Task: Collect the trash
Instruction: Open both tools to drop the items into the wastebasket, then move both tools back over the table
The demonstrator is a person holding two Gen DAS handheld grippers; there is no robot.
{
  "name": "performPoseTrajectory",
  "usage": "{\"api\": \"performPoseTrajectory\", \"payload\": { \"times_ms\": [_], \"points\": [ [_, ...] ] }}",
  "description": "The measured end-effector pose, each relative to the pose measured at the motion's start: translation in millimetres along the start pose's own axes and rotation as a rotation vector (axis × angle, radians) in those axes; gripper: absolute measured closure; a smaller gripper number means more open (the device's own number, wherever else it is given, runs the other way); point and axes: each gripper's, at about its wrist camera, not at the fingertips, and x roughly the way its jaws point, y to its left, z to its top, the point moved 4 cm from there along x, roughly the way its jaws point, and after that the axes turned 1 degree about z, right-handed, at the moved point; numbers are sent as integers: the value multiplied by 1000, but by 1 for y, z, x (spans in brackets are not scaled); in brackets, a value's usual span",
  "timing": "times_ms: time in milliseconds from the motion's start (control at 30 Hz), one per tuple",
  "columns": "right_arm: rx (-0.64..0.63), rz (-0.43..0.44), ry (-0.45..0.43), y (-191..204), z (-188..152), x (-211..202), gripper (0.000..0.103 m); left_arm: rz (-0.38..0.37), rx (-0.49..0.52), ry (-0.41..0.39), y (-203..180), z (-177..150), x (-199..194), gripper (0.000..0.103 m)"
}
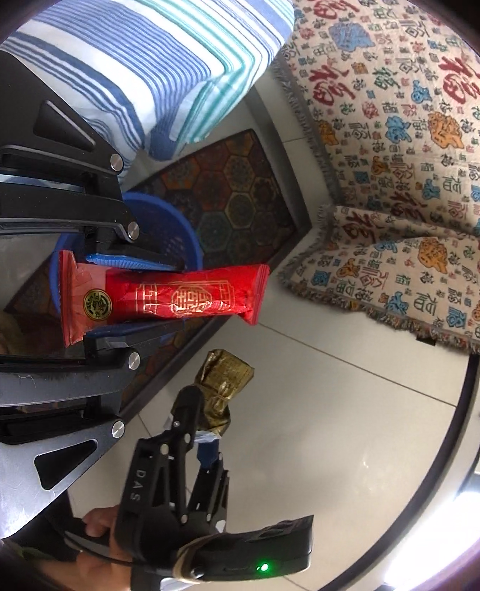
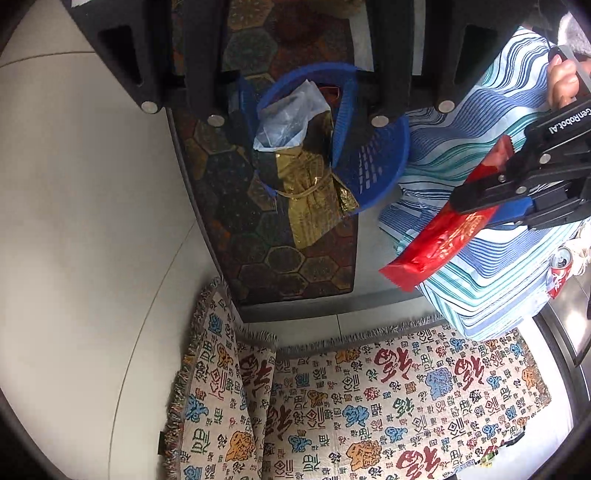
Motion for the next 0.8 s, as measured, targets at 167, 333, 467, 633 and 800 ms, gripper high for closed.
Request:
{"api": "performPoseTrajectory", "payload": {
  "times_ms": [167,333,467,633,800],
  "points": [
    [-26,-6,-17,4,4,3,50,10,-11,-2,9,8,9,45],
    [-24,-3,-44,2,9,-5,50,7,-33,-26,16,15,2,39],
    [-26,-30,-77,3,16,-15,50,10,-47,-59,21,14,-26,34],
    [-66,-46,-185,30,35,-38,50,50,-58,-121,38,-4,-90,23],
    [-150,-21,-289,93,48,-56,46,150,-110,-116,87,-54,-148,21]
  ]
}}
